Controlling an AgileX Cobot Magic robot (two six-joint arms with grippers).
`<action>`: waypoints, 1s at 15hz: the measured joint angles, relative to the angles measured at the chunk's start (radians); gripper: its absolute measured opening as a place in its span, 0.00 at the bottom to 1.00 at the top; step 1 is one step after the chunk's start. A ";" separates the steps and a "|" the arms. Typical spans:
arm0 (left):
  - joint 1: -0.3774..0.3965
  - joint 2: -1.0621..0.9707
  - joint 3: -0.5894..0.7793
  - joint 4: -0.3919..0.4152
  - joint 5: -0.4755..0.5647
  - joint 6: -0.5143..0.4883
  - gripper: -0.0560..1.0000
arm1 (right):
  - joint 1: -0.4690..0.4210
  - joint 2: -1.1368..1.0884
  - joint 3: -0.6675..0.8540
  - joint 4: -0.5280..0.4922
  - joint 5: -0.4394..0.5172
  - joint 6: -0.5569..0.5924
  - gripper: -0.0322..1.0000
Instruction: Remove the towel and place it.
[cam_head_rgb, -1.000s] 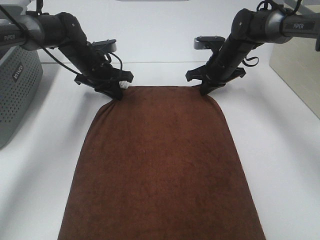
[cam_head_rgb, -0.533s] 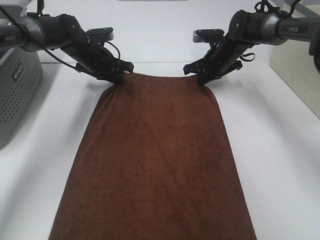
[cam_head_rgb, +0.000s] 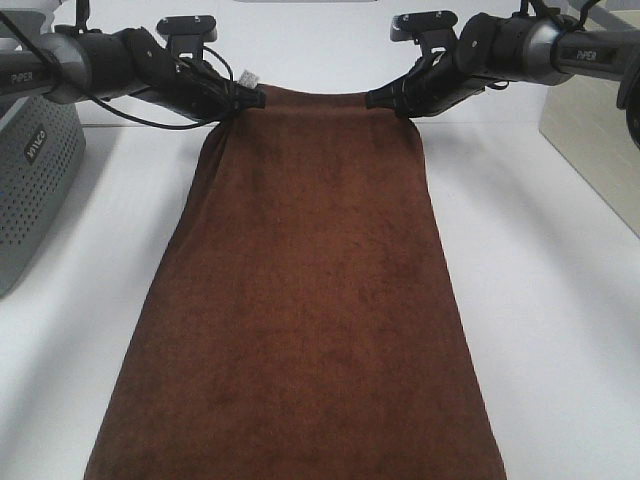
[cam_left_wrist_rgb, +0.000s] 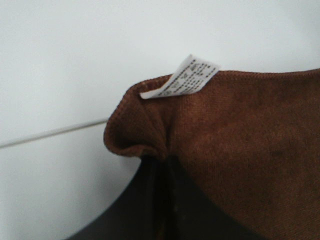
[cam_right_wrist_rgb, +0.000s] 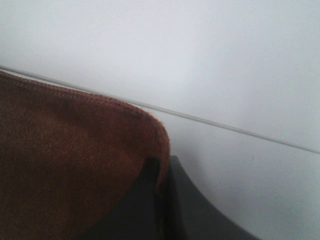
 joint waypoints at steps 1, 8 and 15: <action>-0.007 0.000 0.000 0.000 -0.058 0.012 0.06 | 0.000 0.000 0.000 0.000 -0.037 -0.002 0.04; -0.015 0.000 0.000 0.025 -0.115 0.021 0.06 | 0.000 0.000 0.000 0.000 -0.129 -0.032 0.04; -0.015 0.032 0.000 0.025 -0.157 0.021 0.06 | 0.000 0.034 0.000 0.000 -0.161 -0.034 0.04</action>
